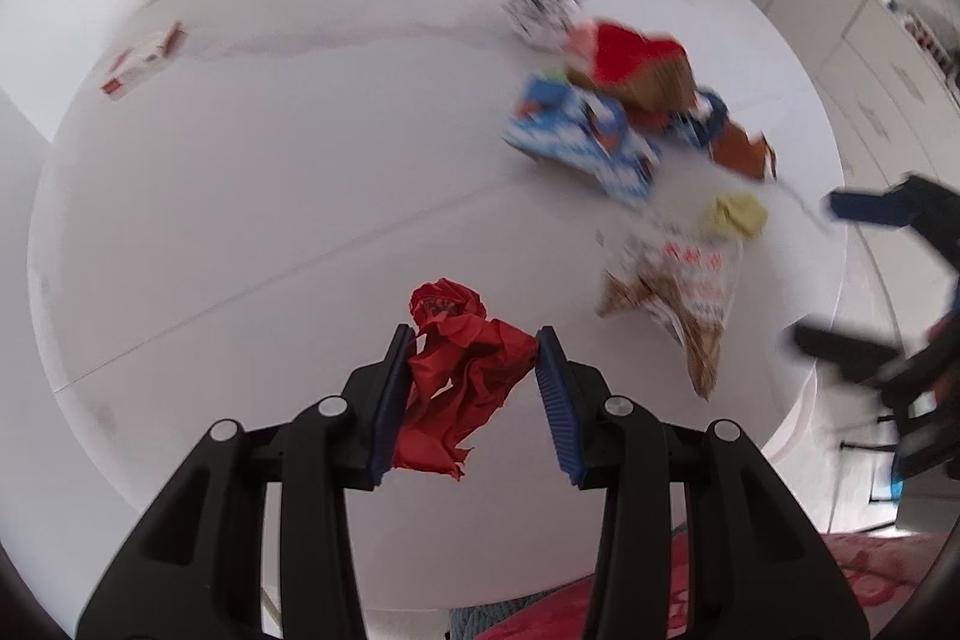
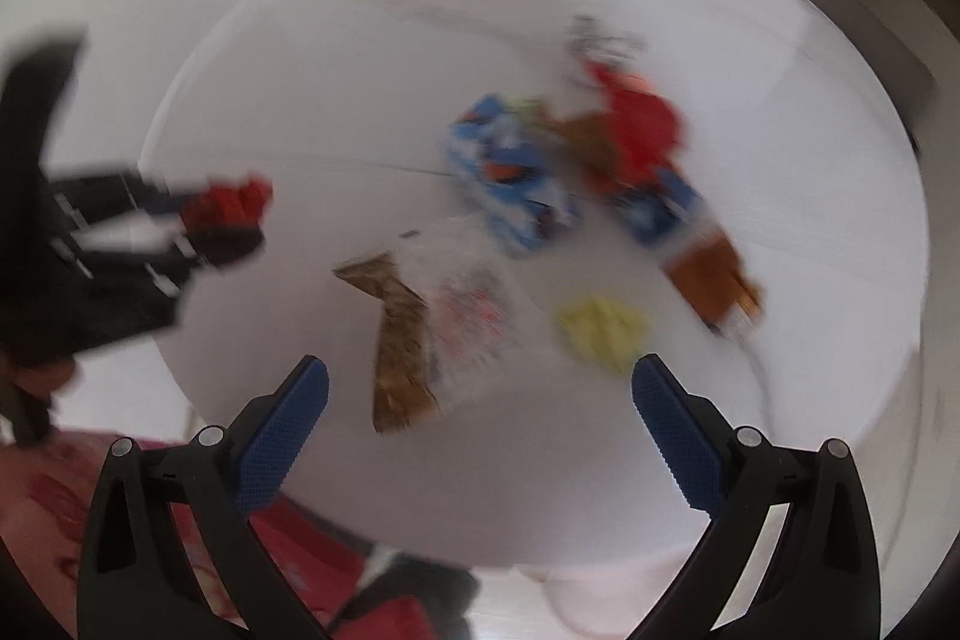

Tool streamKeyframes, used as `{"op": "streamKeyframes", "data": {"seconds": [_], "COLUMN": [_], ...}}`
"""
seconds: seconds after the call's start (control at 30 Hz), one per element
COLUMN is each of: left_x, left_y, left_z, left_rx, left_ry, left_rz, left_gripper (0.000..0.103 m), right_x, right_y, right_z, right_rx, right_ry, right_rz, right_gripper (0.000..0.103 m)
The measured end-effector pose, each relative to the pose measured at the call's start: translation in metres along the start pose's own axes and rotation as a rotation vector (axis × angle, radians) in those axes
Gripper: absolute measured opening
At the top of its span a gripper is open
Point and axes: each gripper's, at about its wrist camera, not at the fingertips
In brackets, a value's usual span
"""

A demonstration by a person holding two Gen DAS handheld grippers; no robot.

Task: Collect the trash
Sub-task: 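Grasp the printed snack bag with the right tool while the left tool holds the red paper, then carry both items over the bin and open both tools to drop them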

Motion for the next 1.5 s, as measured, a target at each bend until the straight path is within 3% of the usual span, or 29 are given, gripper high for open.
{"op": "streamKeyframes", "data": {"seconds": [0.23,0.4,0.53,0.83,1.0,1.17,1.23,1.37,1.5], "left_x": [-0.014,-0.021,-0.03,-0.049,-0.056,-0.06,-0.06,-0.059,-0.054], "left_y": [-0.021,-0.023,-0.024,-0.031,-0.041,-0.051,-0.054,-0.057,-0.053], "left_z": [-0.041,-0.06,-0.069,-0.068,-0.043,-0.006,0.012,0.066,0.128], "left_rx": [-0.017,-0.012,-0.024,-0.019,0.002,0.024,0.038,0.084,0.122], "left_ry": [-0.047,-0.045,-0.017,0.039,0.107,0.185,0.22,0.334,0.462], "left_rz": [0.042,0.042,0.05,0.069,0.098,0.123,0.129,0.133,0.114], "left_gripper": [0.041,0.041,0.041,0.04,0.041,0.041,0.04,0.04,0.041], "right_x": [-0.041,-0.054,-0.066,-0.077,-0.069,-0.032,-0.002,0.074,0.152], "right_y": [0.051,0.072,0.077,0.067,0.035,-0.01,-0.033,-0.066,-0.064], "right_z": [-0.031,-0.033,-0.035,-0.035,-0.018,0.015,0.039,0.084,0.119], "right_rx": [0.099,0.077,0.032,-0.041,-0.149,-0.259,-0.27,-0.214,-0.114], "right_ry": [-0.185,-0.197,-0.19,-0.121,0.023,0.184,0.273,0.47,0.653], "right_rz": [-0.111,-0.176,-0.193,-0.158,-0.054,0.078,0.143,0.224,0.202], "right_gripper": [0.1,0.099,0.084,0.057,0.057,0.057,0.057,0.057,0.058]}}
Point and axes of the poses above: each gripper's, at about its wrist camera, not at the fingertips, and y roughly the way its jaws point, z to its right, x to its underside, and after that the axes turned 14 degrees about -z, right-handed
